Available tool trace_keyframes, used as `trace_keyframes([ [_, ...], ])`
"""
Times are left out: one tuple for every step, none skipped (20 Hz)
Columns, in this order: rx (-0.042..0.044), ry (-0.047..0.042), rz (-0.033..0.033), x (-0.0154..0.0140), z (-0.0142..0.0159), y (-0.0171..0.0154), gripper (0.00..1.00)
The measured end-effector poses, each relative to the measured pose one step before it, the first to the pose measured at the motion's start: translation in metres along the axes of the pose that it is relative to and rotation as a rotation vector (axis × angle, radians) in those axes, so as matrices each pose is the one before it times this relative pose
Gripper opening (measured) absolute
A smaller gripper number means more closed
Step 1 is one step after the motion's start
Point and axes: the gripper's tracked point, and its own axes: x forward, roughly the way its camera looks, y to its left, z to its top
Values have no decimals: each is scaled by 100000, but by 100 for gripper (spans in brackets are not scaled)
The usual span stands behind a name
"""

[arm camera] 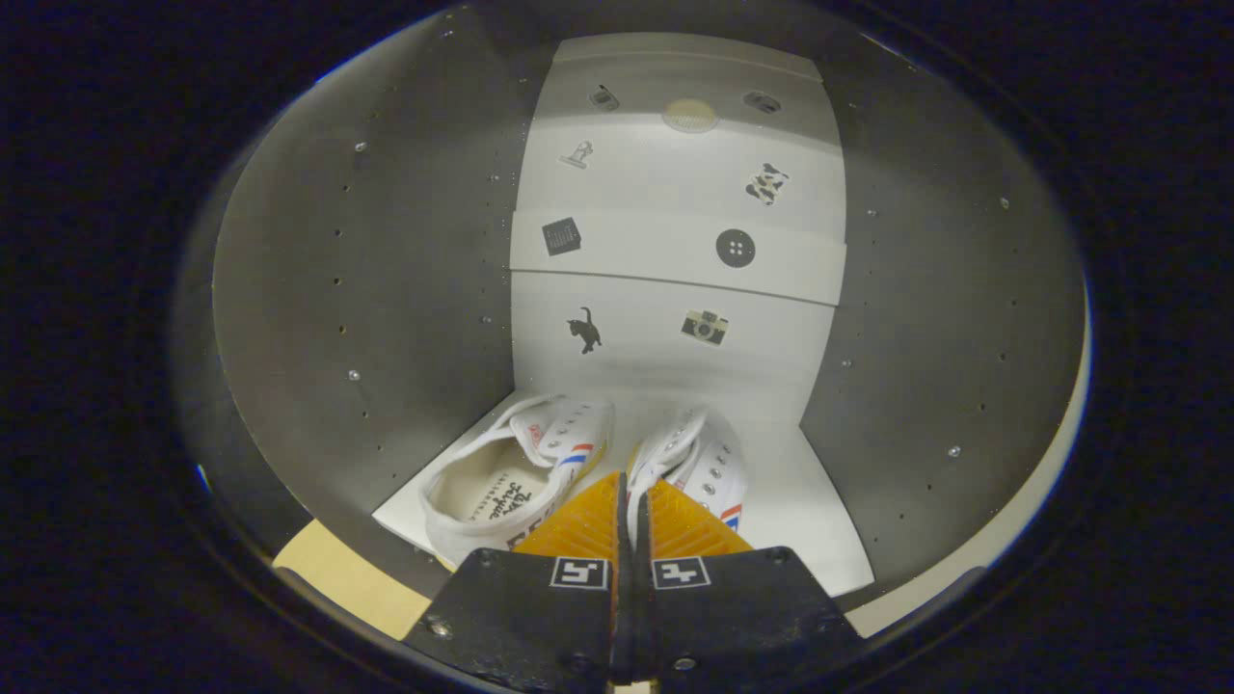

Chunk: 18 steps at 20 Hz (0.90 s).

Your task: Open the shoe cabinet door, grab the shoes and put them into the shoe cabinet, then close the shoe cabinet door.

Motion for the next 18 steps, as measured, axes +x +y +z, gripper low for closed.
trace_keyframes([
  [-703, 66, -249, 329, -50, 94, 3],
  [761, 517, 1142, 286, -244, 194, 3],
  [2325, 655, 1940, 161, -319, 323, 3],
  [942, 1013, 1348, 255, -350, 276, 3],
  [-1039, 112, 54, 156, 2, -47, 3],
  [-867, -38, -670, 57, 33, -99, 3],
  [473, -101, -101, -42, -42, 155, 3],
  [1111, 196, -128, 40, -68, 37, 3],
  [-109, 302, -263, 72, -77, 36, 4],
  [-678, 410, -804, -25, -6, -78, 4],
  [-902, 450, -913, -83, -41, -15, 4],
  [-472, -77, -737, -98, 56, -77, 7],
  [308, 94, 611, -166, -122, 192, 9],
  [277, 298, 232, -195, -160, 192, 14],
  [270, -261, -44, -342, 46, 144, 19],
  [-714, -1880, -1957, -419, 193, -291, 29],
  [-1538, -3806, -1686, -395, 474, -73, 39],
  [-2211, -2652, -3114, -576, 574, -395, 49],
])
